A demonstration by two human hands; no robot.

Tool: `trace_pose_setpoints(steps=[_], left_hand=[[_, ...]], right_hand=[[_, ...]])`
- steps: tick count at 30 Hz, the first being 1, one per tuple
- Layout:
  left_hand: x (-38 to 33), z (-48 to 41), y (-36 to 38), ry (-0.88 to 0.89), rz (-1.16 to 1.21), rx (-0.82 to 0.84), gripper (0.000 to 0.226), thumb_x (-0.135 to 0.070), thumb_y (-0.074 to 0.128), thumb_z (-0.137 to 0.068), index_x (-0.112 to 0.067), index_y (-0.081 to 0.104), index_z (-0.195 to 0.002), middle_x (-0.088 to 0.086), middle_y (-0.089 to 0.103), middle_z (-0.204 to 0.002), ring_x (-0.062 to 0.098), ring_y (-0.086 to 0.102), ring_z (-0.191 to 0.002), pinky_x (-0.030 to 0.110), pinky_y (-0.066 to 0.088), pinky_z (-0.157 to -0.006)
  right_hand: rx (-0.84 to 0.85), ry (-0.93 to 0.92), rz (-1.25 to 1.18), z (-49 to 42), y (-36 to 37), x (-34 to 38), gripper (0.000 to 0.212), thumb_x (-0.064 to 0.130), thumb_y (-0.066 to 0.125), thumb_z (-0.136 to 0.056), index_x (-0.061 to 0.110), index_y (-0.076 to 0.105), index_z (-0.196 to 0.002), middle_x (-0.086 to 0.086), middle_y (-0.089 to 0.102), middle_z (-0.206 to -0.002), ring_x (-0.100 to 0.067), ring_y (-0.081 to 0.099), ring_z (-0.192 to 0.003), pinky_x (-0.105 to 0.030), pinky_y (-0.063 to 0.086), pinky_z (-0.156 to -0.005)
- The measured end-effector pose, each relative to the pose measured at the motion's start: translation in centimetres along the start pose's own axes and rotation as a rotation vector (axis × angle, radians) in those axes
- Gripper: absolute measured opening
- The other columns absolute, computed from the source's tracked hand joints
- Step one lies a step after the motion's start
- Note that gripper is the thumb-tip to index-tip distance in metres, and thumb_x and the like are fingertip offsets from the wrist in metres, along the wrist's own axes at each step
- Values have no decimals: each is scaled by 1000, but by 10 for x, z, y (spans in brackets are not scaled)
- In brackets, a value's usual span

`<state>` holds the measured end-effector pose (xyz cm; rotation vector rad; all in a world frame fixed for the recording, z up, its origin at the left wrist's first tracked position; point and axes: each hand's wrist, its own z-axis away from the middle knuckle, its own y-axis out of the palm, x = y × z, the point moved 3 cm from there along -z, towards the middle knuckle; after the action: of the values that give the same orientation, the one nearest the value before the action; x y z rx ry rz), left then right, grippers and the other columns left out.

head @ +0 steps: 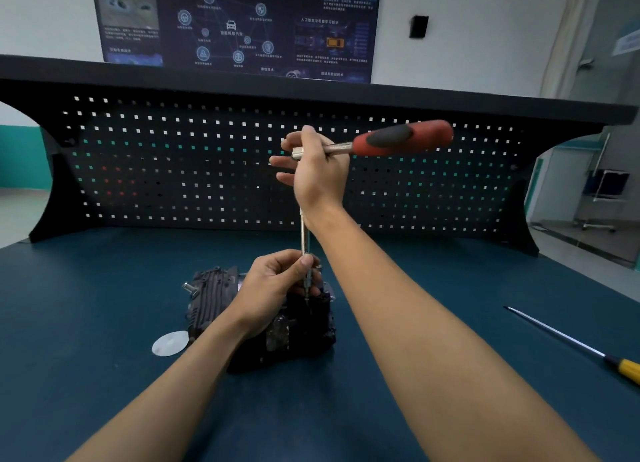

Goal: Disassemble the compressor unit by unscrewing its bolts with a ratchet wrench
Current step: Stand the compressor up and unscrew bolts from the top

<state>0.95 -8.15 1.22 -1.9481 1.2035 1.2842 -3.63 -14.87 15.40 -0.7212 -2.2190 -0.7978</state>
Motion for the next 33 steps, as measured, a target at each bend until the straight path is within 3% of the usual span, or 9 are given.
trace_pose_setpoints(steps=[5,11,23,28,33], left_hand=[[-3,2,5,-23,36,11,35,-39,55,-91,-8,70,-97,14,69,-83,25,66,-73,30,55,-70],[-5,3,7,-45,70,40,38,-43,49,-93,-17,69,-112,15,69,-87,23,65,-74,28,54,-68],[-3,1,5,-40,34,62,30,-39,53,-94,-19,71,-107,12,69,-86,20,64,-72,28,54,-68],[-2,1,4,-17,17,24,25,-35,58,-92,-17,72,-102,13,70,-84,20,65,-70,27,55,-66],[-2,0,4,-13,9,-4,29,-33,59,-90,-10,71,-103,12,70,-83,20,66,-69,25,54,-61]], right_hand=[[115,171,-130,-2,-9,3,31,27,45,-104,11,66,-88,-6,72,-94,-19,70,-60,-24,48,-52],[233,347,-274,-7,-15,-1,37,35,39,-105,14,67,-92,-2,75,-91,-15,68,-61,-23,43,-51],[323,582,-575,-20,-24,-16,56,51,28,-105,14,69,-95,1,71,-80,-12,63,-58,-20,44,-48],[258,556,-466,-23,-24,-23,63,55,23,-105,12,68,-94,-1,73,-79,-13,60,-55,-21,43,-47],[-10,311,-85,-21,-27,-23,61,52,33,-105,4,67,-93,-10,73,-70,-17,58,-45,-24,44,-45]])
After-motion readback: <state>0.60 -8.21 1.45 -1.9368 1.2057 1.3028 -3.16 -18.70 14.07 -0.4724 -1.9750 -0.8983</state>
